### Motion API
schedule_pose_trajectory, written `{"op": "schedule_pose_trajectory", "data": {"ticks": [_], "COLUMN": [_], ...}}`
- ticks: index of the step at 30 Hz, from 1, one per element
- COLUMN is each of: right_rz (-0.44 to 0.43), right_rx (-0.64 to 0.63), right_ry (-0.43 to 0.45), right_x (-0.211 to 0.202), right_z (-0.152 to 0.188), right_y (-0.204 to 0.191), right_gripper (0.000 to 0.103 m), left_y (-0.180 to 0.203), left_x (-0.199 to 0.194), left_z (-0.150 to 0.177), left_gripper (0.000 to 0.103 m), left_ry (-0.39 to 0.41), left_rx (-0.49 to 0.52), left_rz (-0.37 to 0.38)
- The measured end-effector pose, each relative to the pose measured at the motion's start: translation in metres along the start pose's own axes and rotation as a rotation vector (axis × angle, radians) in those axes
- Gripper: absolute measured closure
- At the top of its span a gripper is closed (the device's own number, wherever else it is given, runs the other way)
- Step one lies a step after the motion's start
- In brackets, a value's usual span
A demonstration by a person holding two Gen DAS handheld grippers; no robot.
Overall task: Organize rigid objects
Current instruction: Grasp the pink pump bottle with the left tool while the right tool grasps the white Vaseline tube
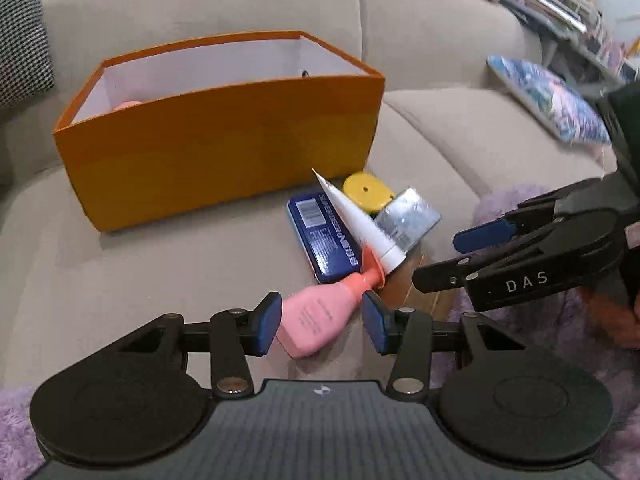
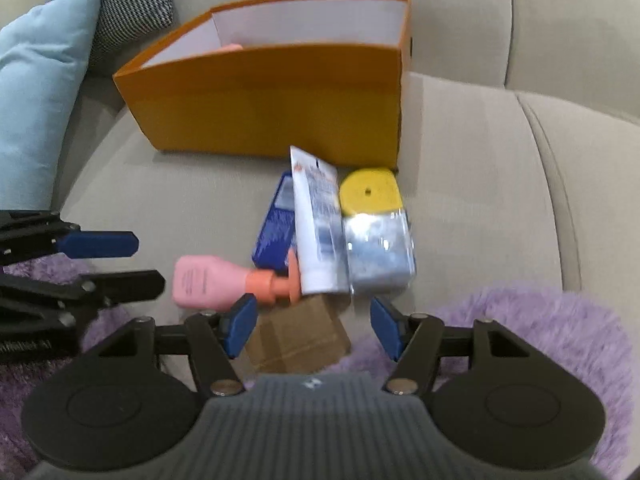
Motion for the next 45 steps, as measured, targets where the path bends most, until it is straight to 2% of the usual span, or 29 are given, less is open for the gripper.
{"op": "schedule_pose_trajectory", "data": {"ticks": [8,14,21,25,29,30,32,37,41,45], "right_rz": [-0.03,-0.037,-0.055,-0.051,-0.055,-0.054,-0.052,-0.064,-0.048,-0.023], "right_rx": [0.069,0.087,0.085,0.077,0.065,0.055,0.036,-0.001,-0.046,-0.082], "right_ry": [-0.011,-0.025,-0.036,-0.037,-0.028,-0.02,-0.002,0.015,0.014,0.009], "right_x": [0.001,0.012,0.016,0.018,0.019,0.017,0.014,0.013,0.021,0.032], "right_z": [-0.001,-0.004,-0.01,-0.011,-0.013,-0.014,-0.016,-0.025,-0.034,-0.047], "right_y": [0.01,0.013,0.018,0.019,0.015,0.014,0.01,0.001,-0.011,-0.02], "right_gripper": [0.051,0.052,0.052,0.052,0.054,0.054,0.058,0.06,0.061,0.061], "left_y": [0.03,0.05,0.057,0.052,0.048,0.047,0.042,0.013,-0.008,-0.027], "left_x": [0.033,0.058,0.081,0.082,0.072,0.068,0.058,0.031,0.011,0.001], "left_z": [-0.005,-0.006,-0.004,-0.003,-0.001,-0.001,-0.003,-0.008,-0.011,-0.017], "left_gripper": [0.048,0.048,0.049,0.053,0.055,0.065,0.074,0.074,0.074,0.074], "left_ry": [-0.059,-0.141,-0.209,-0.212,-0.189,-0.178,-0.146,-0.094,-0.025,0.032], "left_rx": [0.258,0.504,0.596,0.557,0.5,0.477,0.433,0.222,0.064,-0.013], "left_rz": [-0.031,-0.046,-0.013,0.009,-0.005,-0.008,-0.043,-0.049,-0.089,-0.144]}}
Point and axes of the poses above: each gripper's, at about its wrist camera, not at the fingertips, and x roughly the way its jaws point, y to its right, z to its underside, the point moved 3 cm from there along x, roughly the way its jaws point, and after that the axes turned 6 degrees about x, right-handed, at the moved point
